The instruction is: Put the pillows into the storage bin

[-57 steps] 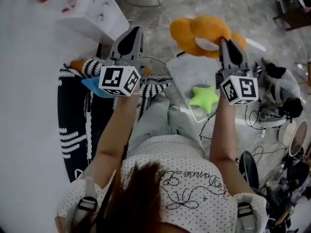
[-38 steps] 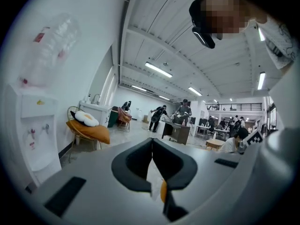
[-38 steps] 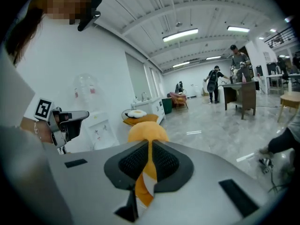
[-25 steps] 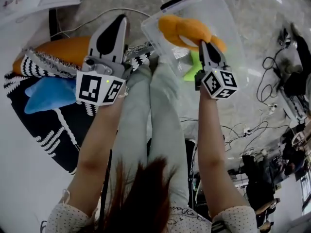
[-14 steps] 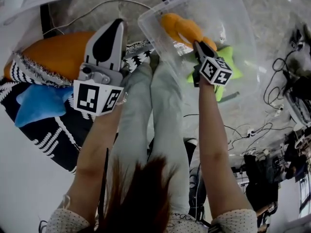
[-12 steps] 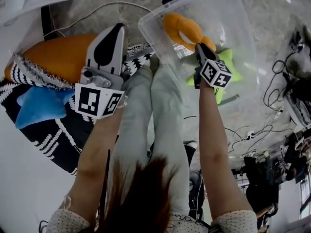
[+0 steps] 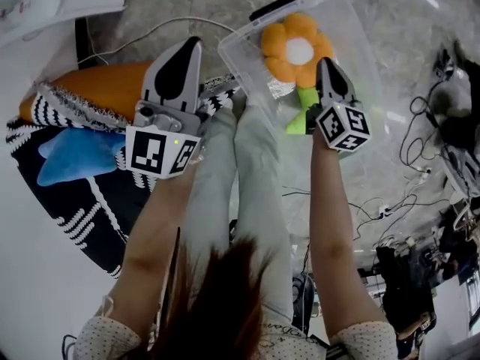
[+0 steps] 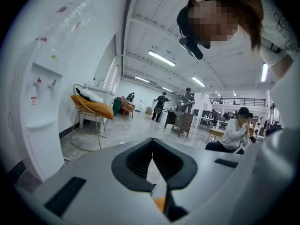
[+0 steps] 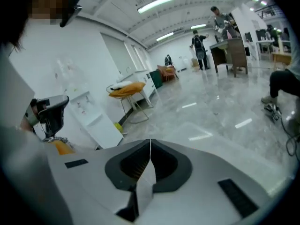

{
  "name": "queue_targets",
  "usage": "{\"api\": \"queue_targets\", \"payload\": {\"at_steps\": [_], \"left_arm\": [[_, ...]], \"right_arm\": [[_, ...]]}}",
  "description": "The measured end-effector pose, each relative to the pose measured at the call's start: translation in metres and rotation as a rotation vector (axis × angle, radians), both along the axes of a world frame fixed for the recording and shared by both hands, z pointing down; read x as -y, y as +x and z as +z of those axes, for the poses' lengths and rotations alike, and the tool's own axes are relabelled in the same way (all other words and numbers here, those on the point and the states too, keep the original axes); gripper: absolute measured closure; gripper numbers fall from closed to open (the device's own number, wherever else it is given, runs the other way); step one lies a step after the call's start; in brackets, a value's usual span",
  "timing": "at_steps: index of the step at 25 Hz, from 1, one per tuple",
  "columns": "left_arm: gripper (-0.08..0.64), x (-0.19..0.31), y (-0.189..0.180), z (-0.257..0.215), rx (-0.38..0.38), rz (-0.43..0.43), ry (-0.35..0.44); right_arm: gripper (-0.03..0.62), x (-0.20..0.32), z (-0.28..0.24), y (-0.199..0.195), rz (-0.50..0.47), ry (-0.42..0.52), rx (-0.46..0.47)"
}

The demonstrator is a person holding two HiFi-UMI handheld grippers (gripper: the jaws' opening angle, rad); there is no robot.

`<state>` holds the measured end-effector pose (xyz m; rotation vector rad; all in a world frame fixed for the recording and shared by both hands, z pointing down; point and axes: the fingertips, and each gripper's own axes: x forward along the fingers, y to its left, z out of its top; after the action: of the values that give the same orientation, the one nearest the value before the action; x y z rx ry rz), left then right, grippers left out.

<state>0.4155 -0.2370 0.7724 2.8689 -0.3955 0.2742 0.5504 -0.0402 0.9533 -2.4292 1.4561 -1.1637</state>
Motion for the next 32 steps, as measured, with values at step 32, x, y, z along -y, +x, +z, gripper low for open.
{"api": "queue_targets", "payload": {"at_steps": [32], "left_arm": [[0.555,0.049,-0.084,-0.463,-0.157,-0.163,0.318]], "right_arm": [[0.581,0.093,-0.665,-0.043,-0.192,0.512,-0.638]]}}
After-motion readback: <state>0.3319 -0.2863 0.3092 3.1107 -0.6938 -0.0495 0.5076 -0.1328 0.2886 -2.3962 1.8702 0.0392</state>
